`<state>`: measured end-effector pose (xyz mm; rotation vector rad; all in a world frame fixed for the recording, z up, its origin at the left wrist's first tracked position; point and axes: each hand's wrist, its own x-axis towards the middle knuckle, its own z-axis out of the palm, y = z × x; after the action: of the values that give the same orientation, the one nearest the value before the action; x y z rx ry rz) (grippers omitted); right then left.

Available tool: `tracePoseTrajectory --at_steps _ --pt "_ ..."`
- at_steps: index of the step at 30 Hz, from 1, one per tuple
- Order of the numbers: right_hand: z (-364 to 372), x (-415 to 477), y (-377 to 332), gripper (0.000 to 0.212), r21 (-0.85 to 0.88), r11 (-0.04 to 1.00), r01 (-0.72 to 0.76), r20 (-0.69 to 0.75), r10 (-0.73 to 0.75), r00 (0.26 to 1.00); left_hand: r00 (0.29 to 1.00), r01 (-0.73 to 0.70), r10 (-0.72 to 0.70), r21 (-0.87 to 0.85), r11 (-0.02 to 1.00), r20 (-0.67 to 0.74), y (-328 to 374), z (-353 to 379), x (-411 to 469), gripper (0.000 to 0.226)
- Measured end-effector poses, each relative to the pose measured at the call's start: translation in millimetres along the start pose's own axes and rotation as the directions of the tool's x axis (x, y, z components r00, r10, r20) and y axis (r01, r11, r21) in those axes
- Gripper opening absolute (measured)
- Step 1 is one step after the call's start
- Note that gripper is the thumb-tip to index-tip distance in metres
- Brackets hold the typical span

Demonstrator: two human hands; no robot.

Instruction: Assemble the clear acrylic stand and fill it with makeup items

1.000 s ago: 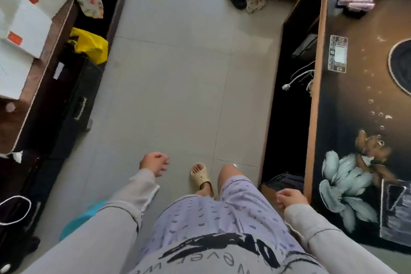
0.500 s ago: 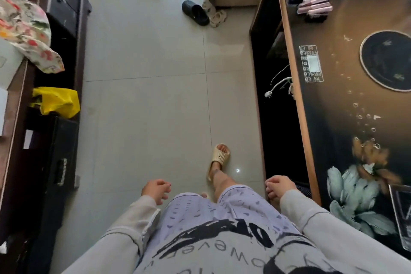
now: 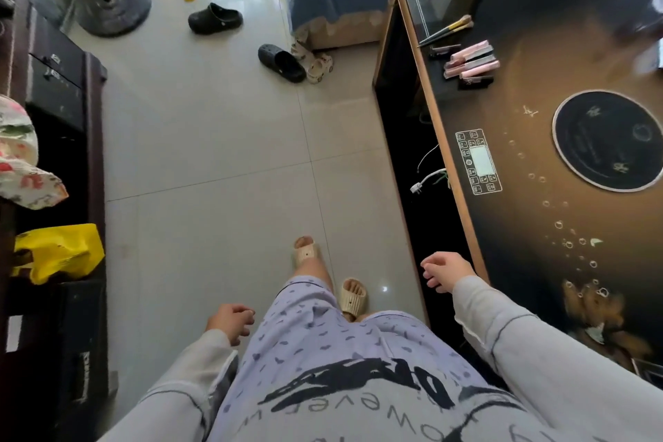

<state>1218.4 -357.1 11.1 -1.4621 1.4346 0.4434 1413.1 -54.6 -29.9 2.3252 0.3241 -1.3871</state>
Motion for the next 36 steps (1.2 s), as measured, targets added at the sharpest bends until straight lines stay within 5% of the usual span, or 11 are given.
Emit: tracePoseTrajectory --at_steps 11,19,36 --pt "19 49 -25 0.023 0.287 0.909 -0.303 -0.073 0.336 0.939 0.974 -0.189 0.152 0.233 0.954 0.170 221 -63 85 0.010" --pt "32 57 -53 0.035 0.455 0.776 -0.436 -0.053 0.512 0.857 0.919 -0.382 0.319 0.324 0.866 0.231 384 -71 99 0.032" --pt "-134 151 -127 0.025 0.608 0.735 -0.299 -0.109 0.450 0.886 0.940 -0.318 0.153 0.630 0.708 0.304 480 -10 123 0.014"
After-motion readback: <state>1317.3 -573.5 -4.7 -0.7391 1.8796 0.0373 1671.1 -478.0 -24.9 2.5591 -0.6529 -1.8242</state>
